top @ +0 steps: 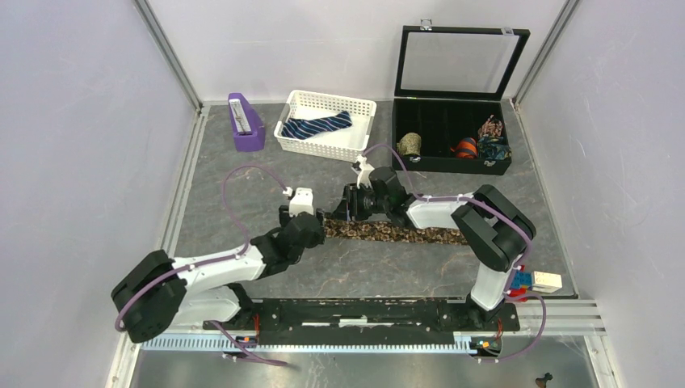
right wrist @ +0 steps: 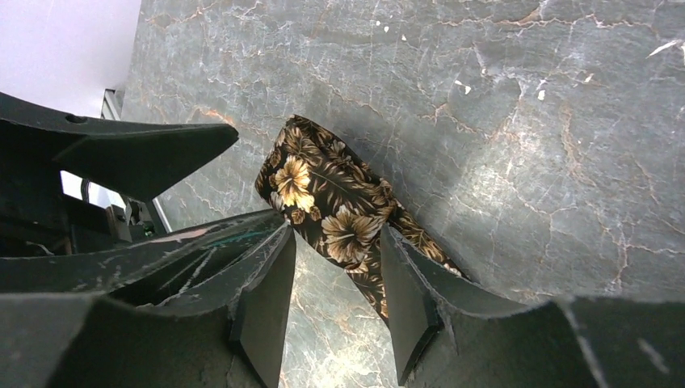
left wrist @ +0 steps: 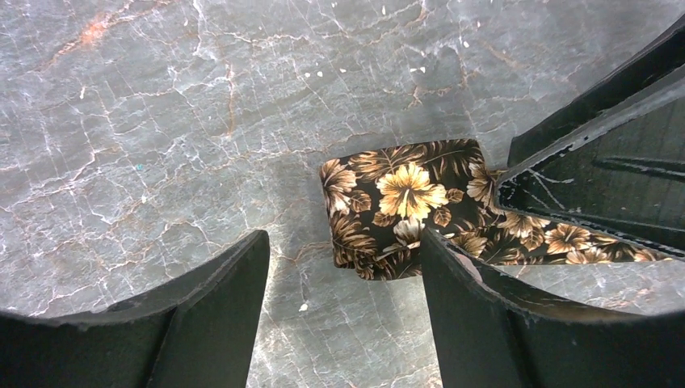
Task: Roll the ties
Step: Roll the tie at the center of the board.
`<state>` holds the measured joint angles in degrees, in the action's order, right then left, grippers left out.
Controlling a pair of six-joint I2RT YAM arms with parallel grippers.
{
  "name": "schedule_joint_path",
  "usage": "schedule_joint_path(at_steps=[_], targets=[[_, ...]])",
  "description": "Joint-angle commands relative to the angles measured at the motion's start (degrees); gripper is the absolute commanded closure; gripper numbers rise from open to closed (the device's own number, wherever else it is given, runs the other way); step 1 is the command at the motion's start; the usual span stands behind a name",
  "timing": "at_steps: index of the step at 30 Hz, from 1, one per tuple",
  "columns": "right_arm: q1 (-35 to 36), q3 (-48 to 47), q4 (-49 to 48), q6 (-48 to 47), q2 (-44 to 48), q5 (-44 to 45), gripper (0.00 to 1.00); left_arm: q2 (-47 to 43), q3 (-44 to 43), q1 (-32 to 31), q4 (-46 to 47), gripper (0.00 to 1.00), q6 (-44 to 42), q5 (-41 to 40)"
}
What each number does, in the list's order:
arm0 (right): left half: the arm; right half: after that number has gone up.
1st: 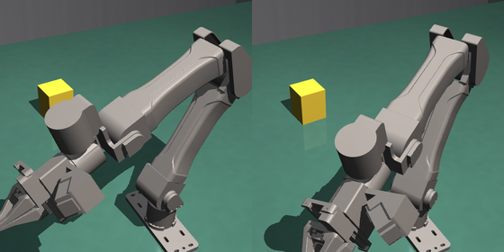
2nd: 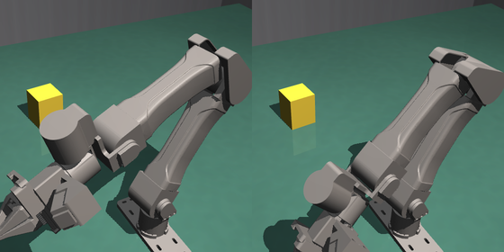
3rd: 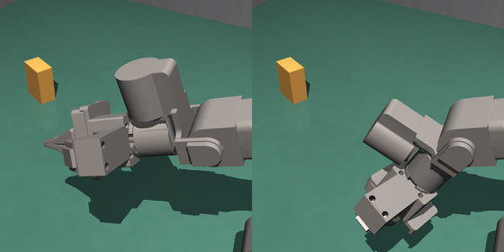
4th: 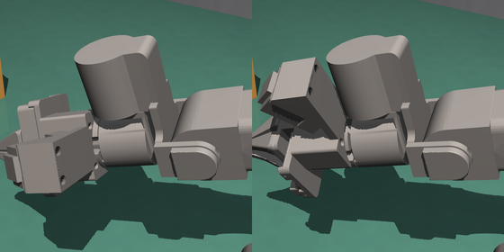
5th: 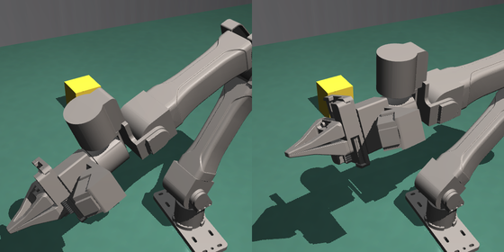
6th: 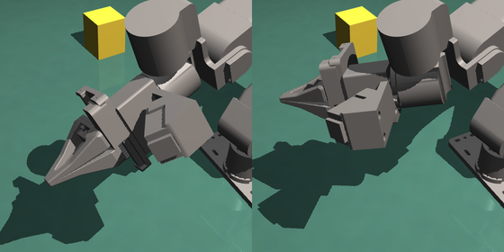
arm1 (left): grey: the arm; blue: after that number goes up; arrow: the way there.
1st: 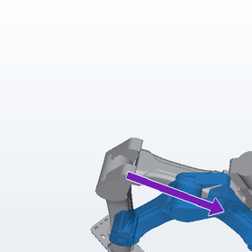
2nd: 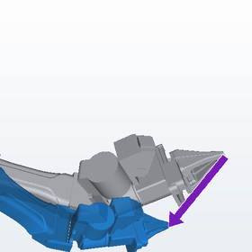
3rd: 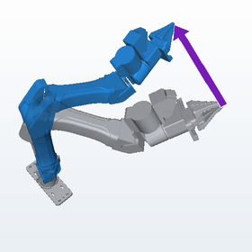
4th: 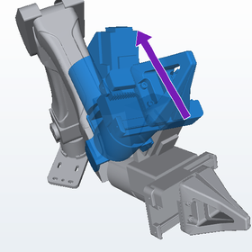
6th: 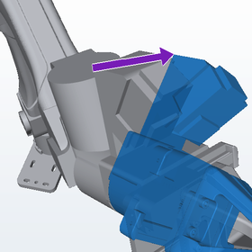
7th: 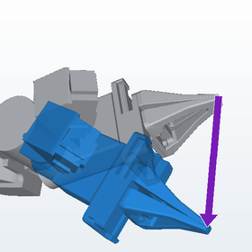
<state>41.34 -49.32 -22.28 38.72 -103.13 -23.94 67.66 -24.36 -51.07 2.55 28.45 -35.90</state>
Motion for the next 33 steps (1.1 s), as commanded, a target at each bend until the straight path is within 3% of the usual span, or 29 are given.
schedule_joint_path(at_steps=[1,18,33], targets=[[1.0,0.1,-3.9,0.4,1.0,-0.2,0.50,-5.5,2.2,1.0,3.1,0.25,1.6,0.0],[4.6,-0.7,-4.9,1.2,-2.1,0.6,0.55,-19.6,4.6,3.1,-6.4,0.25,8.9,3.0],[5.4,-2.6,-0.9,-2.3,-0.3,1.8,0.55,-21.9,6.3,7.0,-8.7,0.23,15.7,5.9]])
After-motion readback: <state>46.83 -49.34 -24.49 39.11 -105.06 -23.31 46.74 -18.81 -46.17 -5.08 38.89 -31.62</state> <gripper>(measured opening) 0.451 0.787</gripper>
